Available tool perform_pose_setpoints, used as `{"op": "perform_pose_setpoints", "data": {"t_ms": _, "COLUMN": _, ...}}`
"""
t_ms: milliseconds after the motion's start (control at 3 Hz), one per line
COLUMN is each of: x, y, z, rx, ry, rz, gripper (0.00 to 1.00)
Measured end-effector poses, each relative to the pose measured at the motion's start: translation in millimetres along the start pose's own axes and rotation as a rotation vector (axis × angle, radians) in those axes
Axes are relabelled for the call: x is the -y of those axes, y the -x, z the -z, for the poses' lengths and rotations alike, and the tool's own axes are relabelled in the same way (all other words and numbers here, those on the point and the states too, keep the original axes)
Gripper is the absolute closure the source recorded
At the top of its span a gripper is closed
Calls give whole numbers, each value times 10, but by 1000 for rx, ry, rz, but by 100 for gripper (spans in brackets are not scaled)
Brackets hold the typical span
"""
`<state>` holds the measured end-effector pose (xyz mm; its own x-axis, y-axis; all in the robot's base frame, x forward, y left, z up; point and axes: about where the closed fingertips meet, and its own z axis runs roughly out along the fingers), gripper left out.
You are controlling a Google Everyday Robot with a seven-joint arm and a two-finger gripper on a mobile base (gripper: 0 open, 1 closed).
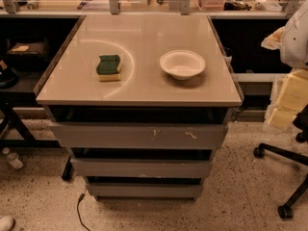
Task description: Open middle drawer
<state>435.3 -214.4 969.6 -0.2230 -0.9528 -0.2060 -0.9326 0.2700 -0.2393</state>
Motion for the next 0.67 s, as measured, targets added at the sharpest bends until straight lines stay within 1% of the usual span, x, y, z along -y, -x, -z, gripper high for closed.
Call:
{"op": "perform_pose_setpoints", "data": {"t_ms": 333, "x": -273, "y": 46, "z": -311, "rx": 22, "ry": 53, "rz": -21, "gripper": 0}}
{"op": "perform_pose_setpoints", "data": {"t_ms": 667, "x": -671, "y": 76, "z": -902, "rx": 40, "ry": 139, "rz": -38, "gripper": 0}}
